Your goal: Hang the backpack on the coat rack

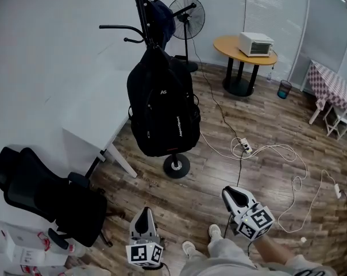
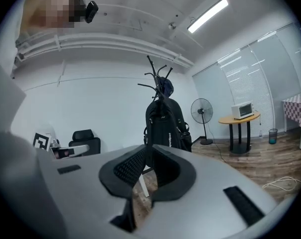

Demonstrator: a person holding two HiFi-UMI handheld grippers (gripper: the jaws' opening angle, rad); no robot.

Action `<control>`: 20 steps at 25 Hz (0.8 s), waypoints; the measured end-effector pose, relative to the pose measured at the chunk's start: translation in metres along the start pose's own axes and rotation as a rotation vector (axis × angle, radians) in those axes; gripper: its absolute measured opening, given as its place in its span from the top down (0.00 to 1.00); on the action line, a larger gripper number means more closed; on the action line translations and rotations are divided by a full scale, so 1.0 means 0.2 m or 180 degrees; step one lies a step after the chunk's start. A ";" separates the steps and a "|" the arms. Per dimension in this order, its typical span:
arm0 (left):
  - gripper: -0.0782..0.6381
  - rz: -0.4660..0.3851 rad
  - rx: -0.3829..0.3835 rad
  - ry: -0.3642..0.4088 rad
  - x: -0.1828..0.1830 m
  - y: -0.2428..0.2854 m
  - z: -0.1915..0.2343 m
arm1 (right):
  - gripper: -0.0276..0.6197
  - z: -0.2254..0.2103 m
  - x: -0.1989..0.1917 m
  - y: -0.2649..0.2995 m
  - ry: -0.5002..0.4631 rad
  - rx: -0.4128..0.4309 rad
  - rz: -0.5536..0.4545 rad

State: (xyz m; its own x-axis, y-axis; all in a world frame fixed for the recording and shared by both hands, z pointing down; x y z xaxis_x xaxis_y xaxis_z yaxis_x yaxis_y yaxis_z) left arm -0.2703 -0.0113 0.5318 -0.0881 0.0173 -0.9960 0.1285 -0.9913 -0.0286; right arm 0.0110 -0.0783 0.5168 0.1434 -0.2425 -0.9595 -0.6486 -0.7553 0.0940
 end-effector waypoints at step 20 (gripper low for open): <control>0.88 -0.0050 0.0105 0.0098 0.12 -0.25 -0.70 | 0.89 -0.27 -0.02 -0.47 0.0372 0.0367 0.0037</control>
State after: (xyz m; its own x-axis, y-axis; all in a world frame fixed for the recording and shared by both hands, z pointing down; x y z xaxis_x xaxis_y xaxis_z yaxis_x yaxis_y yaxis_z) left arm -0.1405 0.0569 0.4968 -0.0592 0.0365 -0.9976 0.0948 -0.9946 -0.0420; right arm 0.1124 -0.0389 0.5268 0.2170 -0.3250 -0.9205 -0.7312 -0.6788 0.0673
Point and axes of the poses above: the fingertips, and each gripper's own axes: y forward along the fingers, z to its left, x out of its top, the point moved 3 cm from there along -y, backward along the fingers, and after that the axes turned 4 degrees about y, right-handed, at the moved point
